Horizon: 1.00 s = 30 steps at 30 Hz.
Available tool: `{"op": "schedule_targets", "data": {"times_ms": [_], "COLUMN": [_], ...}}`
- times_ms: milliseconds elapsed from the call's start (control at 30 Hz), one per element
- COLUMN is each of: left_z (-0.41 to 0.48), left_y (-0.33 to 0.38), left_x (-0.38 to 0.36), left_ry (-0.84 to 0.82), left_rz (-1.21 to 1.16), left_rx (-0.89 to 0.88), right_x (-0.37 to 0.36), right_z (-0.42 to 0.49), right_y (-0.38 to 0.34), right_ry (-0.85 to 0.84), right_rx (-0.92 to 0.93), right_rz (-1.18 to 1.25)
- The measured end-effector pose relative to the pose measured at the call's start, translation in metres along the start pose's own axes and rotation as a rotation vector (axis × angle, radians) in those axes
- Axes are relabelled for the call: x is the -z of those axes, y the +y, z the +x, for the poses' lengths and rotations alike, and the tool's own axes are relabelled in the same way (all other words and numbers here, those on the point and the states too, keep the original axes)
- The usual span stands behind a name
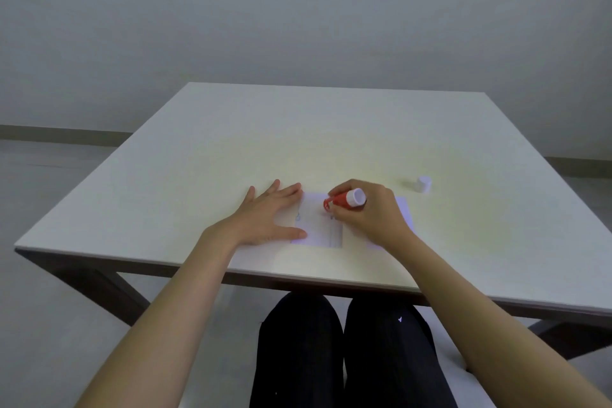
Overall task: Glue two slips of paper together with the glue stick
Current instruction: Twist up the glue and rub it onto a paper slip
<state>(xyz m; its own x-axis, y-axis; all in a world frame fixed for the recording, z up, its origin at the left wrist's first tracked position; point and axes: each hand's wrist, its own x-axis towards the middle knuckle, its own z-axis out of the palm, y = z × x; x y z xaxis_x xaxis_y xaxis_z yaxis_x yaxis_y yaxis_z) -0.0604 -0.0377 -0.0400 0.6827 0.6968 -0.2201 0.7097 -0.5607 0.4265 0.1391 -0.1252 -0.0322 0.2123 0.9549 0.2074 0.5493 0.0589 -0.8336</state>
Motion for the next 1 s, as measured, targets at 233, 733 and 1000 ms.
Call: {"op": "schedule_targets", "data": {"times_ms": [233, 733, 1000], "left_z": [0.002, 0.006, 0.006], "left_y": [-0.002, -0.006, -0.006], "left_x": [-0.001, -0.003, -0.002], "left_ry": [0.006, -0.020, -0.034], "left_rz": [-0.006, 0.008, 0.006], "left_rx": [0.000, -0.007, -0.007], "right_x": [0.006, 0.023, 0.024], "right_z": [-0.008, -0.027, -0.010], "right_y": [0.002, 0.001, 0.005], "right_ry": [-0.059, -0.246, 0.033], "right_rx": [0.020, -0.012, -0.126], "right_rz": [0.021, 0.105, 0.089]}}
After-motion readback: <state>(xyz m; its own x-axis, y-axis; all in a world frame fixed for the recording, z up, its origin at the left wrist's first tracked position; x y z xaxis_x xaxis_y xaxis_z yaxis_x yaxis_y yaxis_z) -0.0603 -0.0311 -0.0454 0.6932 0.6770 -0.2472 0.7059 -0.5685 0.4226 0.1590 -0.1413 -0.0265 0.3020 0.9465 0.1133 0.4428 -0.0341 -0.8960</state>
